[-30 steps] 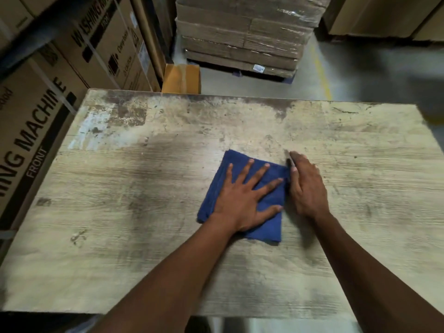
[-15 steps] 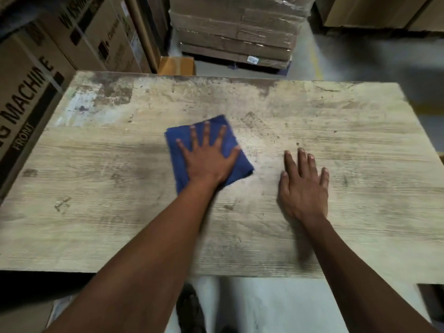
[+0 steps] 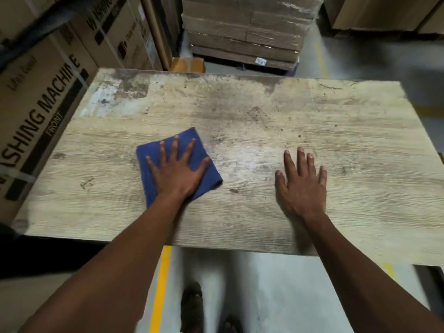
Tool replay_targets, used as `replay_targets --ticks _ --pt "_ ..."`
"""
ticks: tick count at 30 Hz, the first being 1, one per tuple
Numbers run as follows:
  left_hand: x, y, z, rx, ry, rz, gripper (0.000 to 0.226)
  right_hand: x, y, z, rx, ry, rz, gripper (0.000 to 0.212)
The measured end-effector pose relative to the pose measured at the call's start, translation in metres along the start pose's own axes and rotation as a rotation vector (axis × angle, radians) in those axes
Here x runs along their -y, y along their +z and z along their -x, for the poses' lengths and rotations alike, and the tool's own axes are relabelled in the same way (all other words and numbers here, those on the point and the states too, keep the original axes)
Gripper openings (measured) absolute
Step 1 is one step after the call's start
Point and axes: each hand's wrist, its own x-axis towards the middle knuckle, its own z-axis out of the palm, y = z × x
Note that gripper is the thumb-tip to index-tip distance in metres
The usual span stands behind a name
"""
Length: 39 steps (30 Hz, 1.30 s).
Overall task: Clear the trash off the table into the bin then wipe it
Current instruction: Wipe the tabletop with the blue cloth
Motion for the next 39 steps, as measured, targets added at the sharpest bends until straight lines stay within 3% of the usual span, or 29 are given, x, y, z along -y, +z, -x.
replay_targets --ticks 4,10,15,20,25,28,32,39 --pt "-0.025 0.007 0.020 -0.038 -0.129 0.062 0.090 0.003 0.006 0.013 -0.019 0.003 0.003 0.069" --pt "-0.105 0.044 0.092 -0.030 0.223 -0.010 0.084 0.008 0.010 0.019 -0.047 0.037 -0.001 0.064" --pt "-0.082 0.057 0.136 -0.089 0.398 -0.058 0.080 0.010 0.010 0.031 -0.020 0.028 0.010 0.070" --pt "-0.024 0.046 0.140 -0.092 0.281 -0.079 0.082 0.014 0.009 0.049 -0.051 0.000 0.009 0.075" --pt "-0.005 0.022 0.084 -0.036 0.134 0.021 0.086 0.014 0.009 0.050 -0.061 -0.014 -0.006 0.078" --pt "-0.005 0.013 0.067 0.003 0.122 0.027 0.086 0.012 0.012 0.049 -0.061 -0.022 -0.008 0.080" --pt "0.019 0.023 0.107 -0.039 0.139 -0.011 0.083 0.013 0.011 0.052 -0.058 -0.024 -0.014 0.080" --pt "0.061 0.018 0.105 -0.069 0.027 -0.020 0.083 0.087 0.017 0.052 -0.027 -0.218 -0.029 0.077"
